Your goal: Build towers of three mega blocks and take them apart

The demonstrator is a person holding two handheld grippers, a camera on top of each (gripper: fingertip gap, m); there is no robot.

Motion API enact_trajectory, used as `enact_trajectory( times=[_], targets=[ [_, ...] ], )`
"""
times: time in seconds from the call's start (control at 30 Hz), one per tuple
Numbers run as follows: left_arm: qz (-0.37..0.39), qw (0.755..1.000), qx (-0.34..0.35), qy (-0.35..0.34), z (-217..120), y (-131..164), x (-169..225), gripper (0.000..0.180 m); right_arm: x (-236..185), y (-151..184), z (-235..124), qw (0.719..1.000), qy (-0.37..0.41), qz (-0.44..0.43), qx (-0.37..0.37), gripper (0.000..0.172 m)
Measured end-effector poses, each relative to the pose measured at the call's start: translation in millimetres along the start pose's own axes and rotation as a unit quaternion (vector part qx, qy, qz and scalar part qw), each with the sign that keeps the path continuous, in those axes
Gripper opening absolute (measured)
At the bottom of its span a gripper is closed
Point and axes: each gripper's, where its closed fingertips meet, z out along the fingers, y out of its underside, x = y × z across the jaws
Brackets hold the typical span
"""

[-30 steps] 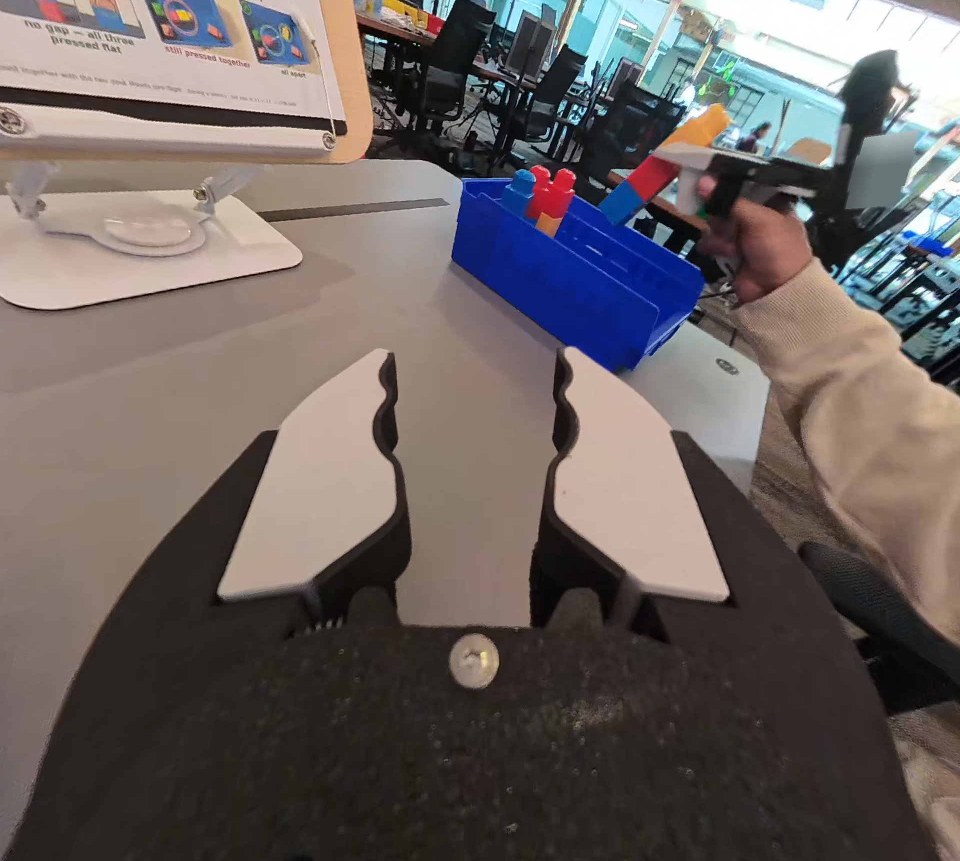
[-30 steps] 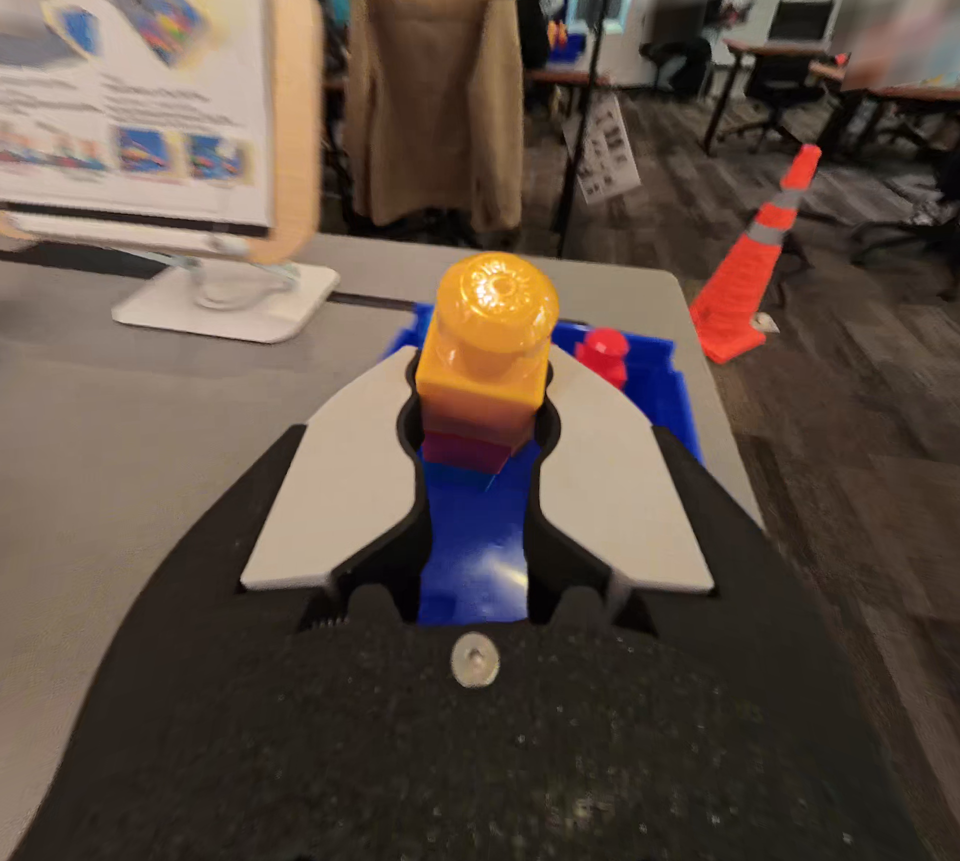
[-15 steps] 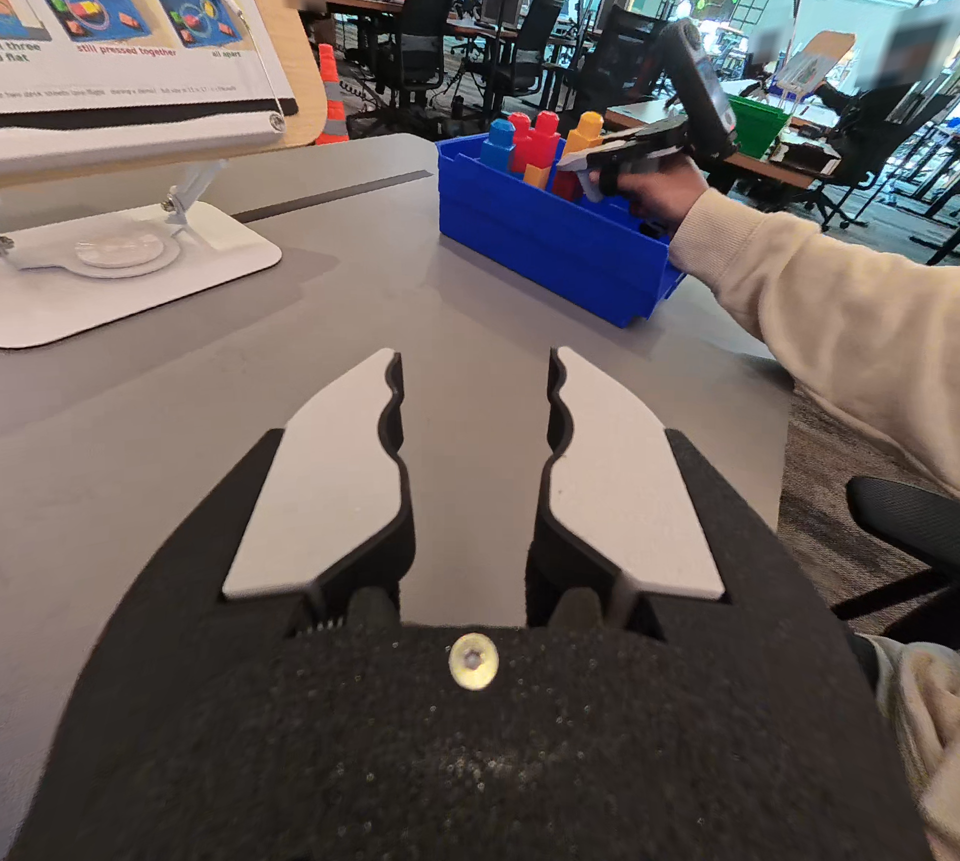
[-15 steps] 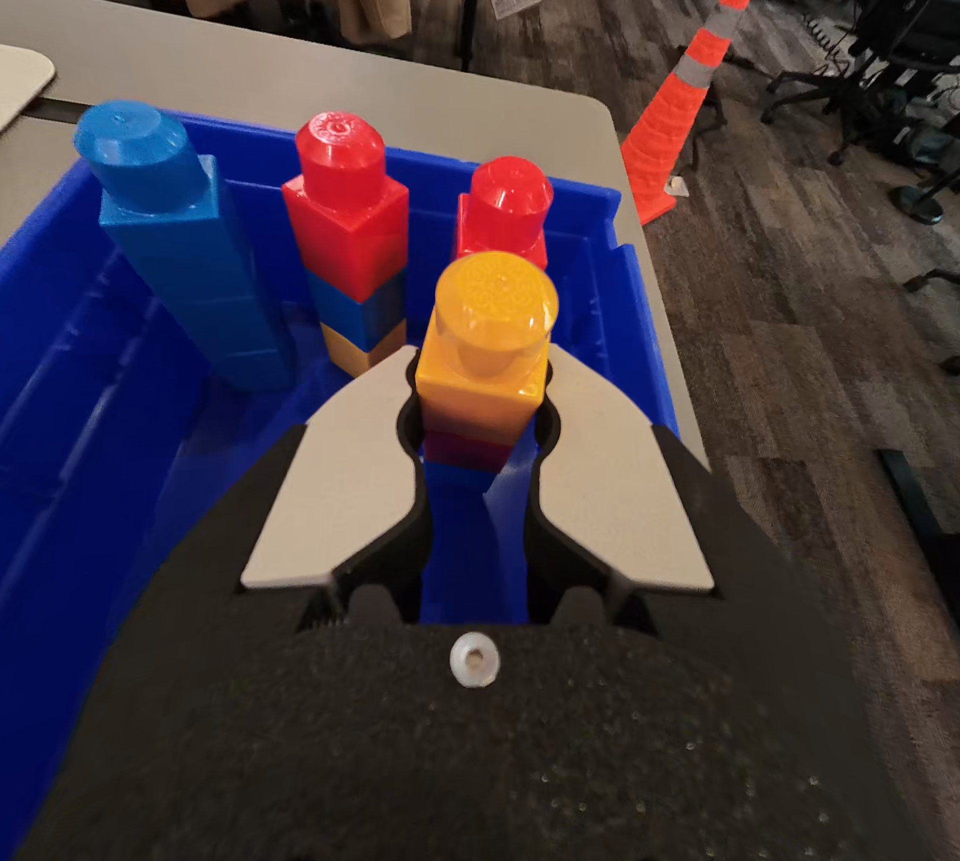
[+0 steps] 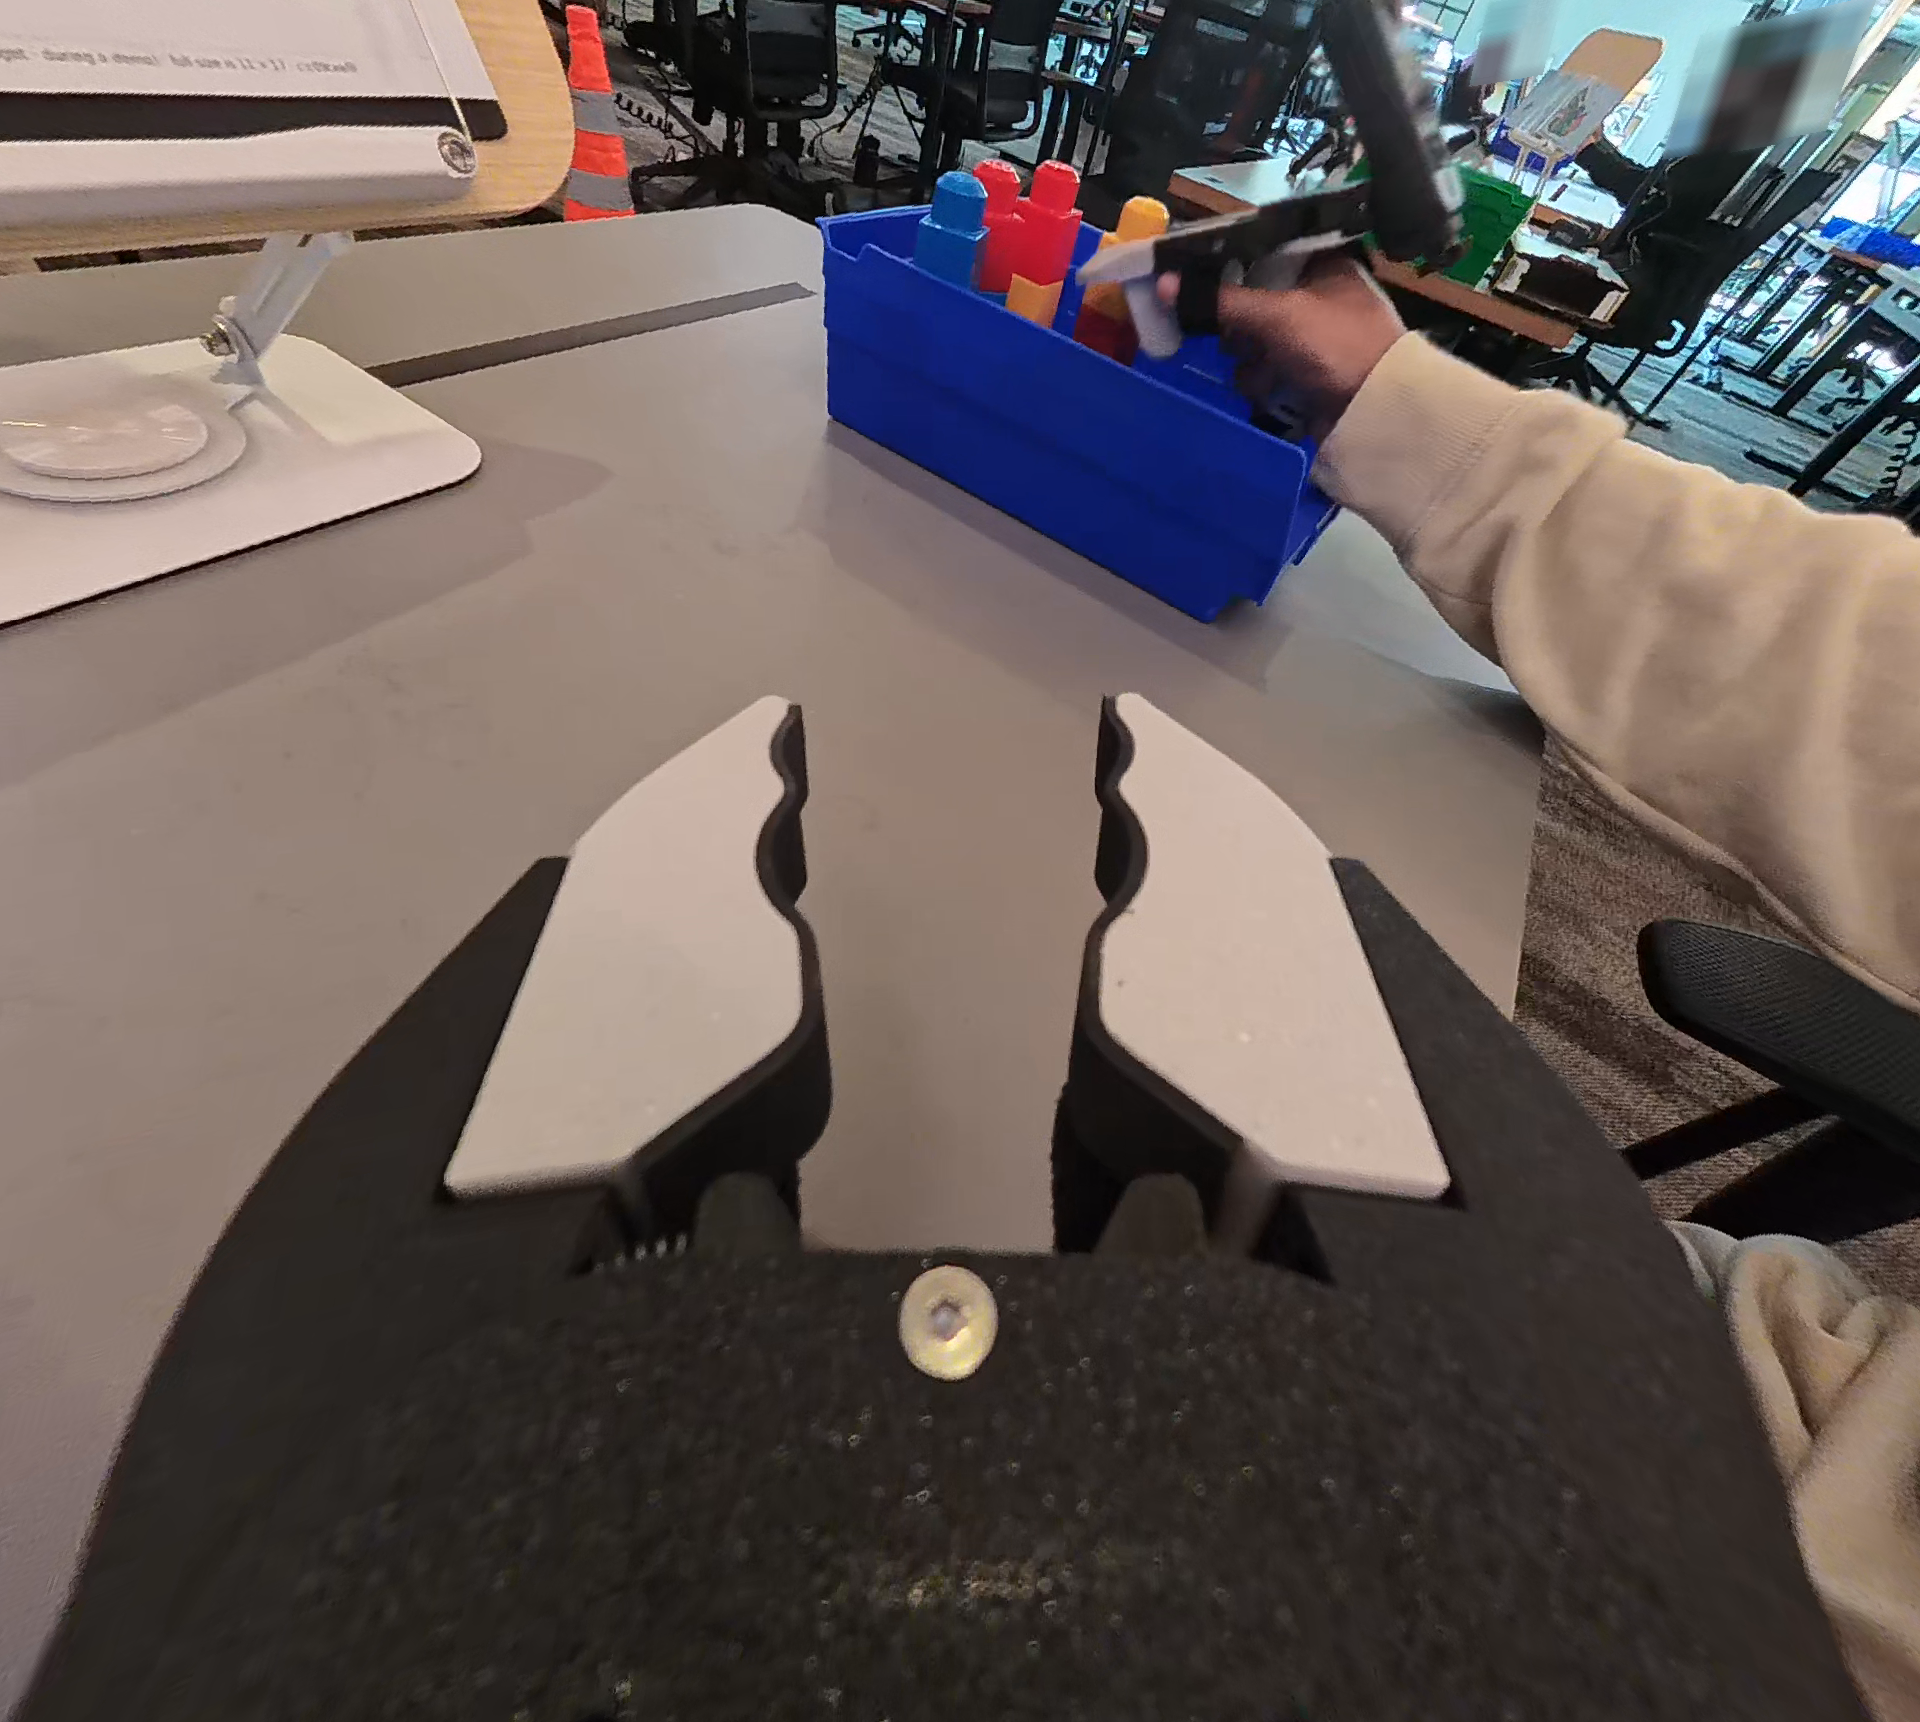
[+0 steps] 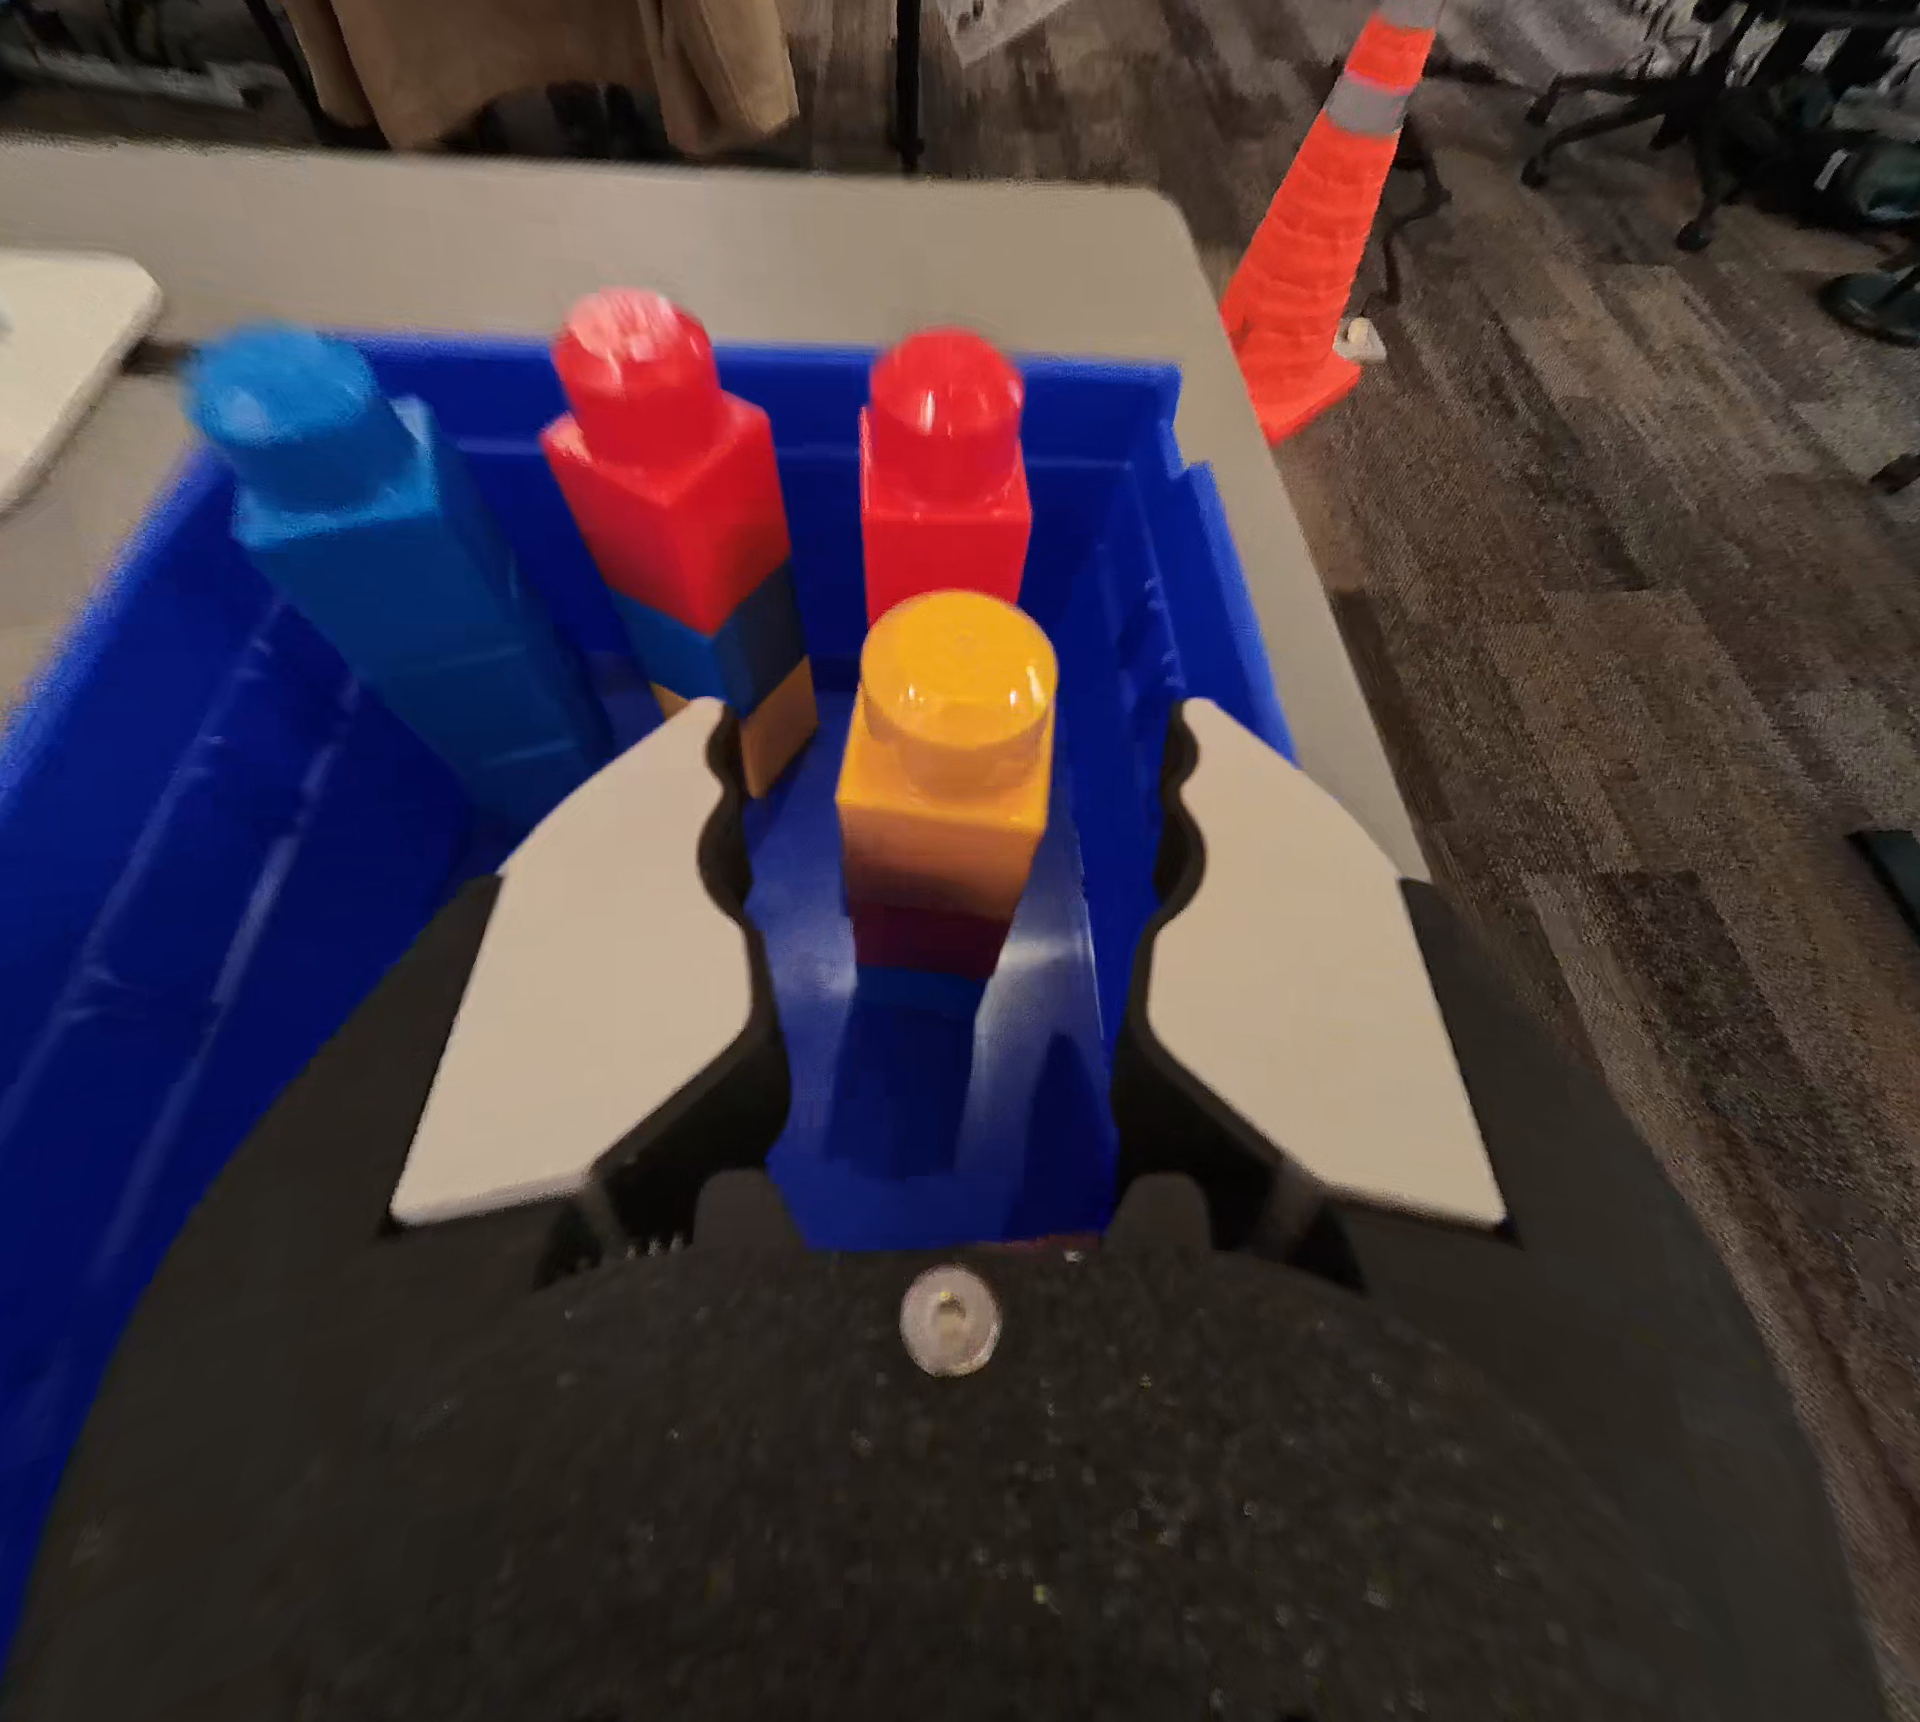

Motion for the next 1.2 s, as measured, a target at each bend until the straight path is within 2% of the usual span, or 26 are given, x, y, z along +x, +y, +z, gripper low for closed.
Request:
enact_trajectory(
  times=[0.1,0.2,0.3,0.37,0.5,0.57,0.63,0.7,0.8,1.03,1.1,1.2],
  targets=[
    [0.009,1.0,-0.002,-0.012,-2,0,-2,0.053,-4,-40,-39,0.997,-0.007,0.018,0.073,0.08],
    [0.005,1.0,-0.002,-0.027,-4,1,-7,0.047,-30,-88,-109,0.981,-0.048,0.043,0.181,0.075],
    [-0.003,0.999,0.004,-0.051,-7,2,-15,0.045,-104,-106,-174,0.95,-0.158,0.061,0.262,0.067],
    [-0.005,0.997,0.001,-0.076,-10,6,-22,0.044,-166,-91,-191,0.934,-0.234,0.062,0.261,0.064],
    [-0.002,0.991,-0.02,-0.134,-20,20,-34,0.046,-287,-21,-181,0.909,-0.37,0.046,0.185,0.067],
    [-0.007,0.986,-0.021,-0.165,-29,26,-41,0.047,-324,13,-166,0.906,-0.387,0.015,0.17,0.065],
    [-0.016,0.983,-0.023,-0.181,-37,34,-44,0.049,-342,38,-153,0.909,-0.383,-0.028,0.164,0.063],
    [-0.02,0.98,-0.024,-0.197,-47,41,-46,0.05,-346,49,-148,0.912,-0.375,-0.058,0.156,0.063],
    [-0.02,0.977,-0.027,-0.21,-59,51,-47,0.05,-343,46,-154,0.903,-0.388,-0.043,0.179,0.058],
    [-0.012,0.979,-0.041,-0.2,-61,50,-39,0.05,-344,50,-154,0.901,-0.395,-0.04,0.176,0.057],
    [-0.007,0.981,-0.064,-0.185,-70,40,-31,0.045,-344,49,-155,0.901,-0.394,-0.04,0.178,0.057],
    [-0.008,0.973,-0.097,-0.211,-113,6,-44,0.055,-346,51,-155,0.898,-0.403,-0.036,0.172,0.057]
  ],
)
